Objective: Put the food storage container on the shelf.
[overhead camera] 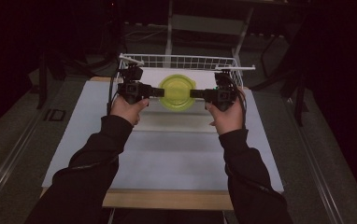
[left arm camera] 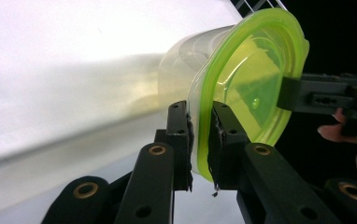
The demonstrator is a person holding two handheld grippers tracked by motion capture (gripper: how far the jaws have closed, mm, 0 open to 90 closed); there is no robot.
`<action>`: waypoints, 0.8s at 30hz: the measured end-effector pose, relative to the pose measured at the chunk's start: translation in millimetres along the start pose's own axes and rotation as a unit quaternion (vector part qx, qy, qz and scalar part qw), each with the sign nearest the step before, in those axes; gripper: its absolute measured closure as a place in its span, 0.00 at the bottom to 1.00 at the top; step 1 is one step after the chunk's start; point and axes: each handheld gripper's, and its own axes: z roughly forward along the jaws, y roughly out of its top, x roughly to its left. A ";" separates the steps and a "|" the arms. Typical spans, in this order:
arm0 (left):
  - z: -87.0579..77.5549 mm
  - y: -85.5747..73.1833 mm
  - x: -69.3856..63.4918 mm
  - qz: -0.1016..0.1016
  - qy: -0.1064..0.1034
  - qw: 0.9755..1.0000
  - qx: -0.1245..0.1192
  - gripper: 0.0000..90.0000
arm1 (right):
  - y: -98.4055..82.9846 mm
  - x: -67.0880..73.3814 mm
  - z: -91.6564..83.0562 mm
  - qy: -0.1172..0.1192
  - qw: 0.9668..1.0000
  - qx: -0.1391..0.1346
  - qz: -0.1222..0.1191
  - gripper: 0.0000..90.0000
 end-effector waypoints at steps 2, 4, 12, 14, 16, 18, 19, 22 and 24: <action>3.4 9.9 2.5 -0.003 -0.001 1.000 -0.001 0.90 | 9.3 -3.4 3.1 -0.005 1.000 -0.001 0.010 0.89; 6.2 14.7 4.2 -0.009 -0.005 1.000 -0.001 0.89 | 13.6 -7.4 5.7 -0.002 1.000 0.001 0.020 0.89; 13.5 27.1 7.1 -0.015 -0.002 1.000 -0.002 0.89 | 26.8 -16.5 11.9 -0.003 0.999 0.011 0.047 0.89; 14.4 27.4 7.3 -0.018 -0.005 1.000 -0.005 0.87 | 30.0 -17.7 12.6 -0.004 0.999 0.016 0.052 0.89; 15.0 27.6 7.2 -0.013 -0.004 1.000 -0.005 0.85 | 33.3 -19.6 13.7 -0.003 0.998 0.023 0.053 0.89; 16.9 27.6 8.5 -0.017 -0.011 1.000 -0.003 0.78 | 34.7 -20.8 14.0 -0.002 0.998 0.025 0.055 0.88; 19.6 28.0 9.6 -0.023 -0.011 1.000 0.001 0.74 | 36.9 -23.2 16.0 -0.006 0.998 0.027 0.063 0.88; 21.0 28.1 9.9 -0.027 -0.009 1.000 0.001 0.74 | 39.9 -23.9 19.4 -0.006 0.997 0.035 0.063 0.85; 23.2 28.6 9.9 -0.025 -0.007 1.000 0.004 0.73 | 41.0 -24.1 20.4 -0.008 0.998 0.034 0.059 0.81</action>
